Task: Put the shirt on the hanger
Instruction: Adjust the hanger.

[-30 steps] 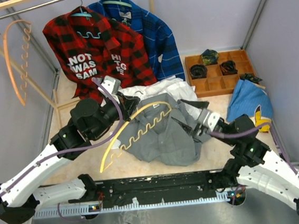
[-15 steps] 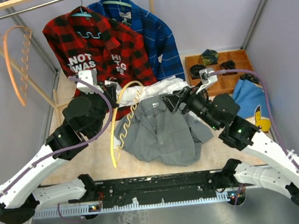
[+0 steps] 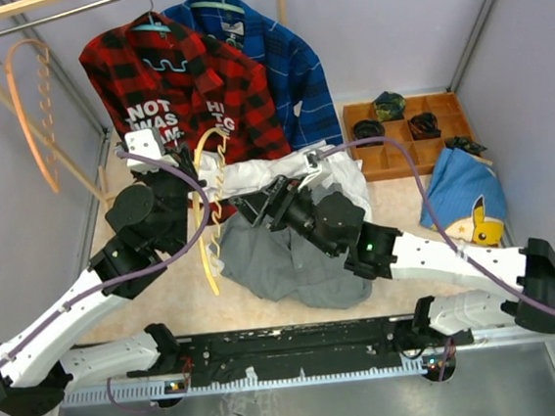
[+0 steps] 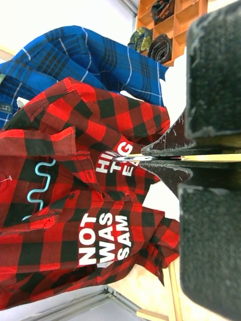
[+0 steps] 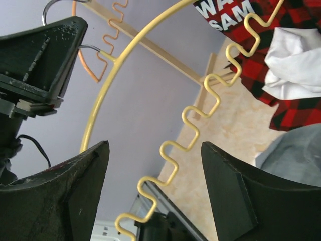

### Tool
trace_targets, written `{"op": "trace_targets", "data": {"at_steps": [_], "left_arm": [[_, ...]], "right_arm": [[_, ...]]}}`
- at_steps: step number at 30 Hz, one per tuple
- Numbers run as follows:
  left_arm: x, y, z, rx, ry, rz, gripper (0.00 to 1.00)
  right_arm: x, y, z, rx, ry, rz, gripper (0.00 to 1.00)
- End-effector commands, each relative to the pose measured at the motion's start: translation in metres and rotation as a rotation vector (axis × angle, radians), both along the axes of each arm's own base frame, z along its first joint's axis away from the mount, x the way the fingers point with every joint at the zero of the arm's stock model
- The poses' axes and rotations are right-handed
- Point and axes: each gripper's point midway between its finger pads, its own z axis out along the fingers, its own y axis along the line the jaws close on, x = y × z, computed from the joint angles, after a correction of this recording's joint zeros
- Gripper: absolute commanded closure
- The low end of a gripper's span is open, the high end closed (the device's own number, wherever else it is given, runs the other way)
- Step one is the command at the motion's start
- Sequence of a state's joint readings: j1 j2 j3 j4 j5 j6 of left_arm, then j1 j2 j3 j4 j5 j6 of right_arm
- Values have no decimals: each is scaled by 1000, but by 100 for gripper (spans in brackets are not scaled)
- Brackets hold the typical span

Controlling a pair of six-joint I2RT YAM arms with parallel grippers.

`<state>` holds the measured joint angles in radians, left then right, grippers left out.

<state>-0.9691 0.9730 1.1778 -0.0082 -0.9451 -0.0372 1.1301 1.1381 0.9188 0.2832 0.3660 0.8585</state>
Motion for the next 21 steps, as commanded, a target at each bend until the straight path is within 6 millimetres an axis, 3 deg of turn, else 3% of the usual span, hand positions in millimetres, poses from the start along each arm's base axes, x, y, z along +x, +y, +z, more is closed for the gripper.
{"op": "trace_targets", "data": {"at_steps": [1, 12, 21], "left_arm": [[-5, 14, 18, -52, -57, 36, 100], [-3, 11, 11, -40, -63, 32, 100], [-3, 7, 11, -44, -67, 18, 100]], "right_arm": [[3, 6, 73, 265, -55, -61, 27], [-5, 37, 86, 346, -83, -68, 34], [-2, 60, 74, 389, -8, -93, 42]]}}
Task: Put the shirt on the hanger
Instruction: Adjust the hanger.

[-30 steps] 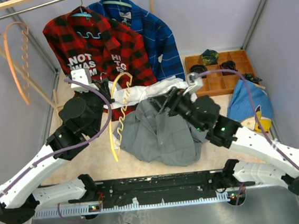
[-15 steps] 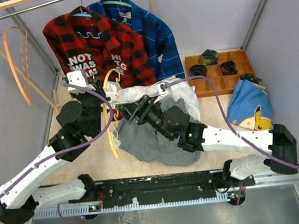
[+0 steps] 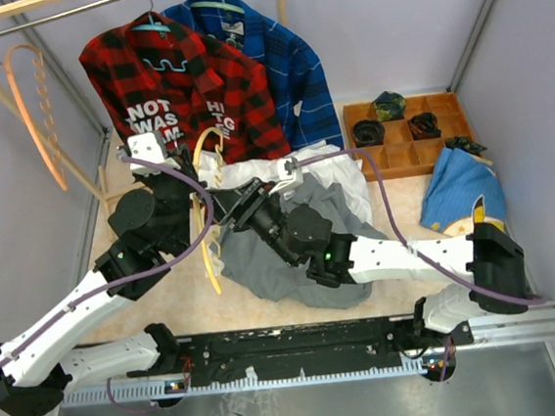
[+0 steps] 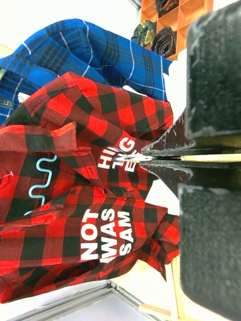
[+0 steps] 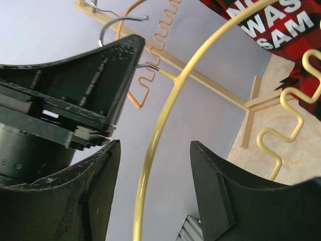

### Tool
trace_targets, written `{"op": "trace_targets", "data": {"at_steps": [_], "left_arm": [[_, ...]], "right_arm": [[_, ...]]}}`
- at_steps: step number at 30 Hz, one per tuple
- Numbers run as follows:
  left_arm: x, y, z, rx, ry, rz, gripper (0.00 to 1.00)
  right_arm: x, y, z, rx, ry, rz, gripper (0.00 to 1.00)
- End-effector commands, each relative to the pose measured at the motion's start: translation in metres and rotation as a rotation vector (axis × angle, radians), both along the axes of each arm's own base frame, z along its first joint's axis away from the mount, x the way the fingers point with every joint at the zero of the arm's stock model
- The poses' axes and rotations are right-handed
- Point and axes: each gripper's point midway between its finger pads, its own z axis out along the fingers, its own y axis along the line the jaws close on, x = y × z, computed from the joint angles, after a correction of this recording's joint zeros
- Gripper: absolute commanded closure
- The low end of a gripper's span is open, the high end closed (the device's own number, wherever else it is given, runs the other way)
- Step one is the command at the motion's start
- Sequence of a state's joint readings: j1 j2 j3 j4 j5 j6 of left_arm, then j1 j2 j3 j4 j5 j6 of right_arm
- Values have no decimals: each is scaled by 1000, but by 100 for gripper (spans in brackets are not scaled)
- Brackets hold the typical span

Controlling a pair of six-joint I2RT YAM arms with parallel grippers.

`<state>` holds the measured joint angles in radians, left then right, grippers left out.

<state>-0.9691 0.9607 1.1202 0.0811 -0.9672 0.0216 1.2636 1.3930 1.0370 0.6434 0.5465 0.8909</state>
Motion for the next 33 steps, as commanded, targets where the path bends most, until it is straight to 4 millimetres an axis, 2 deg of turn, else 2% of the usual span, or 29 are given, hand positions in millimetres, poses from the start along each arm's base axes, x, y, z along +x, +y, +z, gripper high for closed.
{"op": "trace_targets", "data": {"at_steps": [1, 9, 18, 20, 22, 26, 29, 33], "left_arm": [[-4, 2, 16, -61, -46, -13, 100], [-4, 3, 14, -63, -43, -12, 100], [-10, 8, 13, -79, -41, -24, 100], [-13, 9, 15, -99, -39, -40, 95], [-17, 12, 19, -121, -45, -55, 90], [-24, 13, 25, -151, -58, -99, 72], [-29, 13, 29, -170, -72, -133, 63], [-34, 12, 30, -172, -78, -173, 38]], "right_arm": [[3, 1, 31, 151, 37, -43, 43], [5, 17, 31, 183, 62, -37, 50], [7, 14, 26, 182, 68, -53, 92], [7, 10, 26, 185, 66, -60, 100], [7, 6, 27, 192, 64, -67, 100], [6, -3, 34, 193, 43, -75, 100], [4, -7, 38, 192, 29, -75, 100], [4, -14, 39, 187, 26, -77, 100]]}}
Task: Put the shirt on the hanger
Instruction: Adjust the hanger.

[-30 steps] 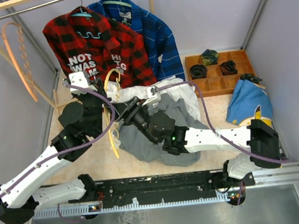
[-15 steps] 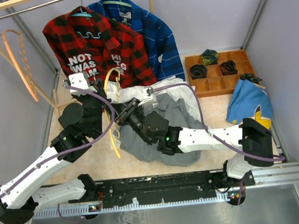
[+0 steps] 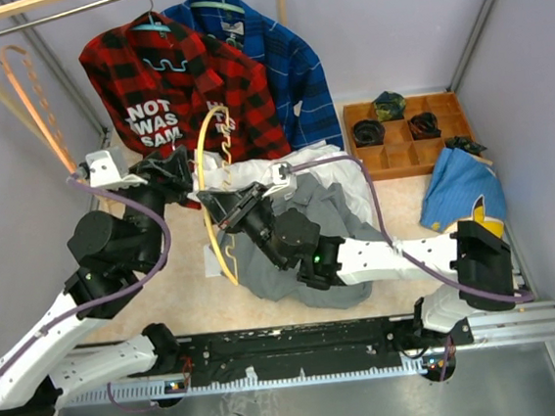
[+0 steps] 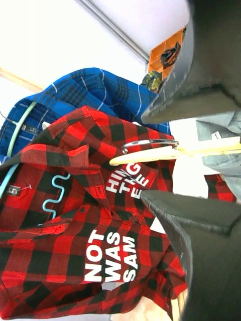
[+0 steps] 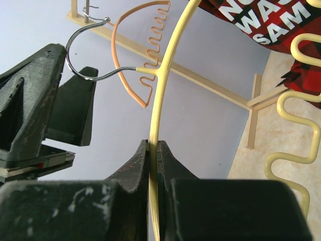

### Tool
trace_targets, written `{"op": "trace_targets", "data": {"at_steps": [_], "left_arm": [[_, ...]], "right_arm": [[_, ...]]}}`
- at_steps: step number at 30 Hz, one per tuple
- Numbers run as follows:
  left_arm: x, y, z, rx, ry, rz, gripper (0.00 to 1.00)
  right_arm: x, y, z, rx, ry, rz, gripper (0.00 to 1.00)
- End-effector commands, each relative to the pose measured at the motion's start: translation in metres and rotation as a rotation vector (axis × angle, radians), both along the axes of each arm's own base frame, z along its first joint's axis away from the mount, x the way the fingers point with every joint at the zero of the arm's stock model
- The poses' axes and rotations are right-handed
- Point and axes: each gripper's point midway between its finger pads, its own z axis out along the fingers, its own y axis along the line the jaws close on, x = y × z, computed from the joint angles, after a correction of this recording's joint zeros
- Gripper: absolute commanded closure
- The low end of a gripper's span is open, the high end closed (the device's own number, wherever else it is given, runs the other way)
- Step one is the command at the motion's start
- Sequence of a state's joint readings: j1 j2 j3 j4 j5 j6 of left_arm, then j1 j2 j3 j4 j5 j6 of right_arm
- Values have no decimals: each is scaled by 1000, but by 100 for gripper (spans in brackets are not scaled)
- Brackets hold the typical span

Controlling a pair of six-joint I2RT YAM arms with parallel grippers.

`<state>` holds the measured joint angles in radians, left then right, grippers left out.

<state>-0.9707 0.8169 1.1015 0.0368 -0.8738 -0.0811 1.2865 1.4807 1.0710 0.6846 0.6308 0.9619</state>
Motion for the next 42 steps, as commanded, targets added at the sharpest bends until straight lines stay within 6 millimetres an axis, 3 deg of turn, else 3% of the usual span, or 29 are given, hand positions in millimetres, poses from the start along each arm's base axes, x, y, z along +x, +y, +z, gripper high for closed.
{"op": "trace_targets", "data": {"at_steps": [1, 4, 10, 12, 16, 21, 24, 31, 37, 42], "left_arm": [[-9, -4, 6, -14, -20, -78, 32], [-17, -6, 4, 9, -30, -130, 19], [-46, -10, -5, 144, -118, -301, 9], [-58, -16, -12, 208, -165, -379, 1], [-73, -19, -24, 294, -248, -450, 1], [-82, -45, -44, 569, -400, -548, 2], [-82, -61, -53, 731, -512, -567, 2], [-92, -94, -45, 992, -814, -585, 6], [-116, -113, -38, 984, -964, -696, 10], [-132, -131, -56, 995, -1005, -856, 15]], "right_arm": [[-3, -34, 52, 135, -46, -42, 100], [-4, -49, 53, 107, -52, -47, 100], [-4, -93, 37, 17, -31, -75, 100], [-7, -107, 33, -14, -25, -52, 100], [-20, -133, 19, -149, -14, 5, 100], [-49, -166, 19, -290, -44, 104, 100], [-68, -175, 19, -383, -81, 189, 100], [-113, -190, 17, -478, -114, 401, 100], [-135, -195, 22, -520, -132, 511, 100], [-144, -189, 30, -533, -168, 573, 100]]}}
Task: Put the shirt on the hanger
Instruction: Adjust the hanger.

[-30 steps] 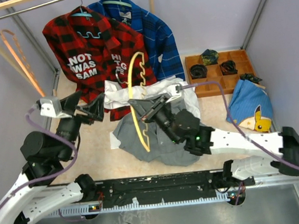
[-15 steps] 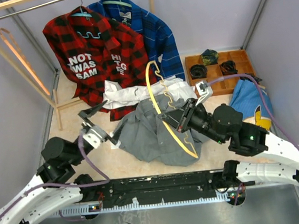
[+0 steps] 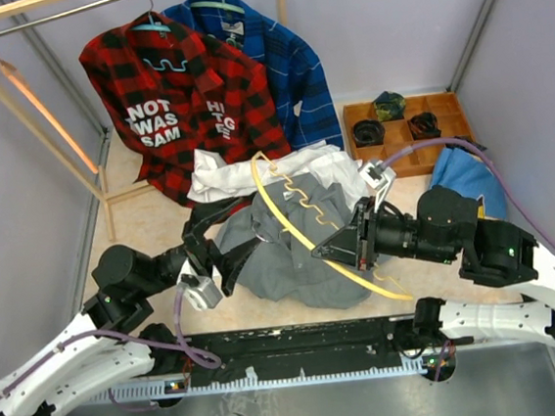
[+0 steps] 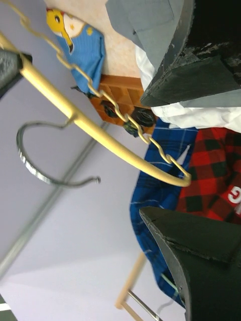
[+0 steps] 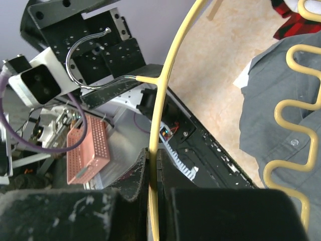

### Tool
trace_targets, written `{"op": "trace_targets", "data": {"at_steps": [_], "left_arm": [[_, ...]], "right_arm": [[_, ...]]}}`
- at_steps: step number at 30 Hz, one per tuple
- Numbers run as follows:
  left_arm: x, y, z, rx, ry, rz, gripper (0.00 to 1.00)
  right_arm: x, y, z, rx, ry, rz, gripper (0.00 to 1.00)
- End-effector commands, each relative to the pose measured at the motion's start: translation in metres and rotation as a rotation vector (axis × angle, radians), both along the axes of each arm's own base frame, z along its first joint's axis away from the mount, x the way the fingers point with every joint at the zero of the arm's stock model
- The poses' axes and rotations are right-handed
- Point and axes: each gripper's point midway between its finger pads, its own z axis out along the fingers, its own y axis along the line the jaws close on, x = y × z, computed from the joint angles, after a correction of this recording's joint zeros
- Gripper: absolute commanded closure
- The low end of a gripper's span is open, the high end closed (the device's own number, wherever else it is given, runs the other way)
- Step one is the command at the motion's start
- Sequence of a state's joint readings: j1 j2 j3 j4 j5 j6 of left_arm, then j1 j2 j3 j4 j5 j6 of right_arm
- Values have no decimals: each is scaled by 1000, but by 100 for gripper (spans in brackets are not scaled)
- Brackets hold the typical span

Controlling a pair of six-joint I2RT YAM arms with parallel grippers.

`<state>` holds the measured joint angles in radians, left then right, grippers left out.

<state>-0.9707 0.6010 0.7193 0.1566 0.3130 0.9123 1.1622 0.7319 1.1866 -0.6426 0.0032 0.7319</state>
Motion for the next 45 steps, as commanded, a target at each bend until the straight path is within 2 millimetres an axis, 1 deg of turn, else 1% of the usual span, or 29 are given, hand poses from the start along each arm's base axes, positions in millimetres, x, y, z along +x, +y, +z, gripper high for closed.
{"op": "trace_targets", "data": {"at_steps": [1, 4, 8, 11, 14, 15, 16, 17, 19, 20, 21, 22, 23, 24, 25, 26, 27, 28, 31, 32, 34, 37, 40, 43, 45], "left_arm": [[-24, -16, 0, 43, -62, -156, 15], [-20, -19, -3, 53, -64, -142, 16], [-13, -22, 3, 46, -80, -119, 19], [-7, -26, 0, 62, -81, -103, 25], [-5, -27, -6, 83, -71, -97, 42], [-4, -27, -7, 88, -67, -94, 49], [-4, -26, -8, 94, -64, -92, 59], [-4, -26, -10, 101, -62, -90, 73], [-5, -23, -12, 110, -64, -85, 91], [-5, -23, -14, 116, -64, -84, 98], [-5, -22, -15, 118, -64, -81, 100], [-5, -20, -14, 119, -64, -77, 100], [-5, -19, -14, 122, -62, -73, 100], [-5, -18, -15, 128, -59, -71, 100], [-6, -18, -17, 147, -53, -74, 100], [-6, -19, -20, 171, -46, -80, 100], [-8, -19, -25, 201, -29, -89, 100], [-9, -19, -34, 241, -3, -100, 100], [-15, -20, -47, 331, 74, -136, 100], [-18, -20, -45, 354, 108, -153, 100], [-24, -22, -53, 417, 206, -192, 100], [-33, -26, -65, 486, 341, -243, 100], [-39, -28, -78, 528, 450, -270, 100], [-40, -27, -90, 555, 525, -262, 100], [-39, -26, -96, 566, 562, -245, 100]], "right_arm": [[-16, 5, 32, 55, -71, 117, 100], [-21, 12, 31, 42, -71, 166, 100], [-27, 22, 26, 15, -68, 232, 100], [-32, 29, 27, 20, -77, 282, 100], [-34, 31, 29, 27, -90, 297, 100], [-33, 30, 30, 23, -99, 293, 100], [-31, 29, 29, 15, -109, 284, 100], [-29, 27, 28, 6, -118, 276, 100], [-25, 24, 28, -8, -141, 256, 100], [-23, 23, 28, -14, -151, 244, 100], [-19, 22, 29, -21, -167, 225, 100], [-16, 19, 31, -27, -183, 205, 94], [-10, 16, 33, -38, -206, 178, 83], [-4, 13, 34, -53, -230, 147, 69], [1, 9, 37, -64, -261, 120, 57], [6, 4, 40, -78, -306, 96, 50], [12, -2, 45, -90, -352, 67, 46], [16, -8, 50, -102, -410, 52, 44], [25, -19, 58, -158, -577, 36, 40], [27, -21, 60, -173, -622, 37, 40], [27, -21, 61, -208, -714, 75, 37], [22, -15, 56, -242, -820, 163, 35], [12, -4, 54, -215, -906, 252, 33], [3, 4, 53, -172, -996, 317, 32], [4, 8, 47, -171, -1025, 330, 32]]}}
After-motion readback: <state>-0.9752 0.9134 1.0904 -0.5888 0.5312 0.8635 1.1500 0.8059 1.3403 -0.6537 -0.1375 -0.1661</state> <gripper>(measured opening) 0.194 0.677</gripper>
